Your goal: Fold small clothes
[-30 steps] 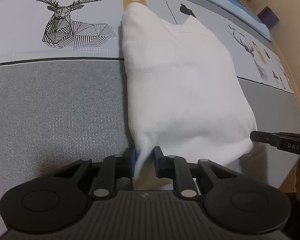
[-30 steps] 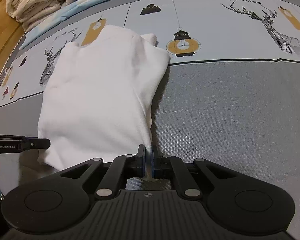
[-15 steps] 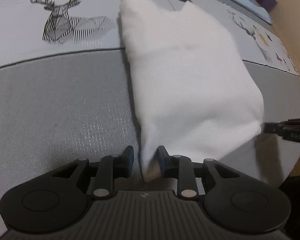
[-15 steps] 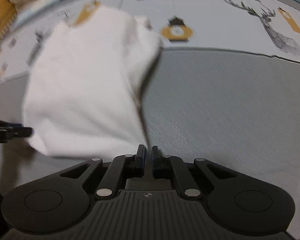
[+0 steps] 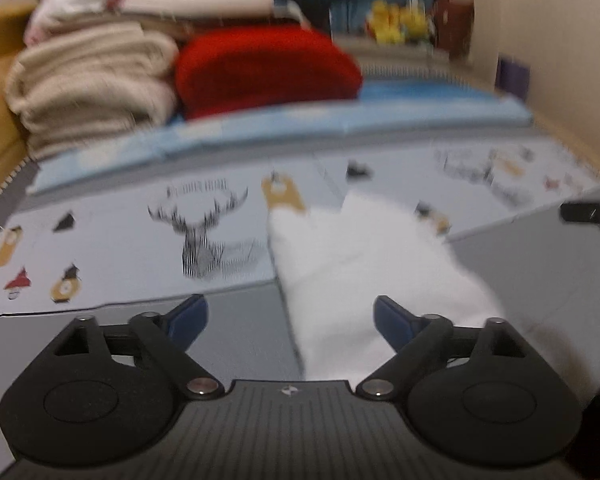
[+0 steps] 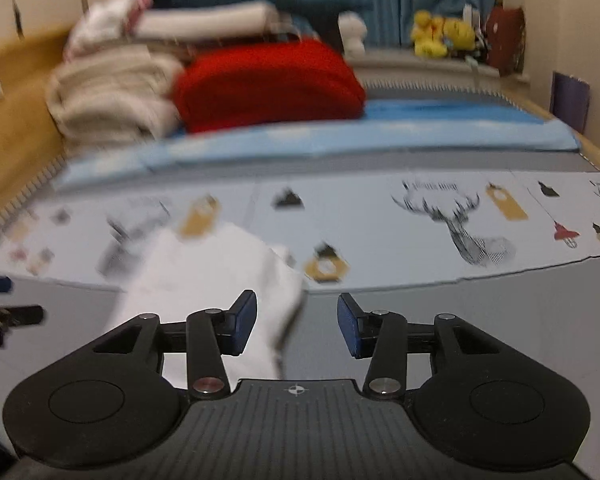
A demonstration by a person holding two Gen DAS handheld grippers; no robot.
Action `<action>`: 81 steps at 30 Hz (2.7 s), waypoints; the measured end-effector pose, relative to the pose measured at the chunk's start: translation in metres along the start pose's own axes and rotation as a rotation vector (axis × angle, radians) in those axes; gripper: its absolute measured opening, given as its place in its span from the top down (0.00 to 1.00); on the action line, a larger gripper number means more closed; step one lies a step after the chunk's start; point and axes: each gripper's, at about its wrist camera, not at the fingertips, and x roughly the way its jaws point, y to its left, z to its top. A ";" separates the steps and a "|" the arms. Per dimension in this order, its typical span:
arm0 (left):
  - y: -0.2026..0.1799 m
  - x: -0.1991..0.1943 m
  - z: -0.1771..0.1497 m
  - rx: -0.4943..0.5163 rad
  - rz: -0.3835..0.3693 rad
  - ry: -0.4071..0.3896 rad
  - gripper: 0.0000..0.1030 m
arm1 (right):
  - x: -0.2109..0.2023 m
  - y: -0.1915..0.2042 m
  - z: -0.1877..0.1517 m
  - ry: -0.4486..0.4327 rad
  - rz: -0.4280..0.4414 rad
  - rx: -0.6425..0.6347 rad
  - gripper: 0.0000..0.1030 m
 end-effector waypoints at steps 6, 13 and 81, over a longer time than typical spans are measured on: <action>-0.026 -0.082 -0.025 -0.060 -0.042 -0.093 0.00 | -0.071 0.022 -0.018 -0.119 0.027 -0.002 0.28; -0.054 -0.114 -0.085 -0.092 0.030 -0.146 0.00 | -0.085 0.039 -0.071 -0.113 -0.069 -0.023 0.03; -0.049 -0.054 -0.076 -0.143 0.042 -0.056 0.00 | -0.044 0.067 -0.085 -0.038 -0.149 -0.123 0.01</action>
